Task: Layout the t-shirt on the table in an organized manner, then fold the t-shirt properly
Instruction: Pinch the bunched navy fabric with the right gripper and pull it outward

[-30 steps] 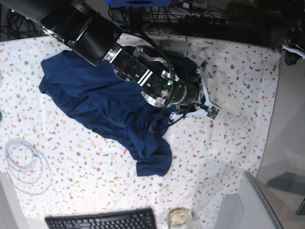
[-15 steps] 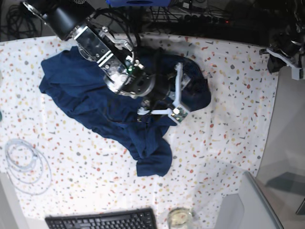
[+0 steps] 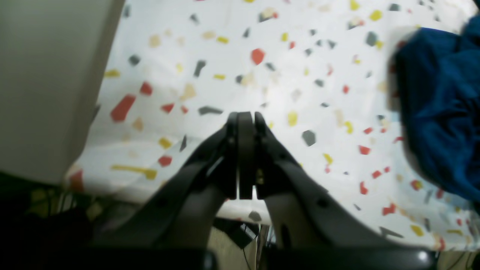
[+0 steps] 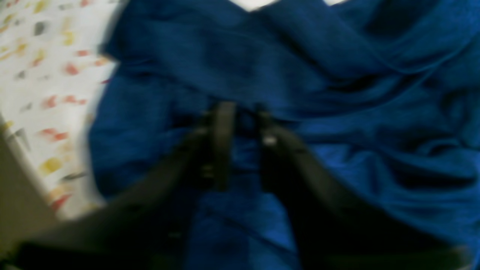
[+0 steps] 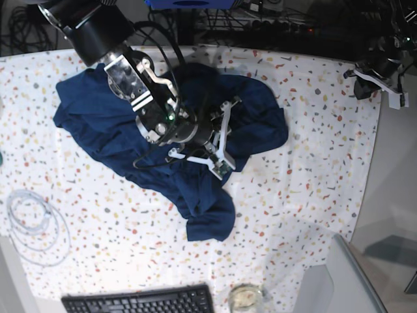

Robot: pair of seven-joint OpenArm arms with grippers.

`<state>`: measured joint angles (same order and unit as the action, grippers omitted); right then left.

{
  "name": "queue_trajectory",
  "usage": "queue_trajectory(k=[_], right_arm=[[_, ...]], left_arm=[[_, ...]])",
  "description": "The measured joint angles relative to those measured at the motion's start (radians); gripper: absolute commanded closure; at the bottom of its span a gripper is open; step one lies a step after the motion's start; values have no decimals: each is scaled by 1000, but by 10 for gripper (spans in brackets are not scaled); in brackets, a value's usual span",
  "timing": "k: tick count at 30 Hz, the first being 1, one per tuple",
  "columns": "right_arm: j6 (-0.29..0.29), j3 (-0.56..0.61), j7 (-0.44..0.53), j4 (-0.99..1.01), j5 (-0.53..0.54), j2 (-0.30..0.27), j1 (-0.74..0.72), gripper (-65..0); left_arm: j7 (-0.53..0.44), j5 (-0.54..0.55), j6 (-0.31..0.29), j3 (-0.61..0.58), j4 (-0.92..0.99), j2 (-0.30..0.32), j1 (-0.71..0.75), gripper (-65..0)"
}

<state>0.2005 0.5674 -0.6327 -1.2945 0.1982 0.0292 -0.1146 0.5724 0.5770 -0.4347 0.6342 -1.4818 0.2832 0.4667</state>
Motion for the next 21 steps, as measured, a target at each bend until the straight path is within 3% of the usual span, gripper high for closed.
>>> queue_trajectory(k=[3, 6, 12, 21], right_arm=[[-2, -103, -8, 39, 16, 42, -3, -299], [0, -162, -15, 41, 35, 56, 7, -357], [-2, -182, -15, 56, 29, 51, 7, -365], [-2, -264, -11, 206, 27, 84, -72, -345]], left_arm=[[-6, 1, 13, 89, -1, 8, 1, 0], [-5, -1, 15, 152, 6, 11, 5, 0], [1, -2, 15, 217, 81, 8, 6, 0], [0, -1, 13, 211, 82, 5, 2, 0]])
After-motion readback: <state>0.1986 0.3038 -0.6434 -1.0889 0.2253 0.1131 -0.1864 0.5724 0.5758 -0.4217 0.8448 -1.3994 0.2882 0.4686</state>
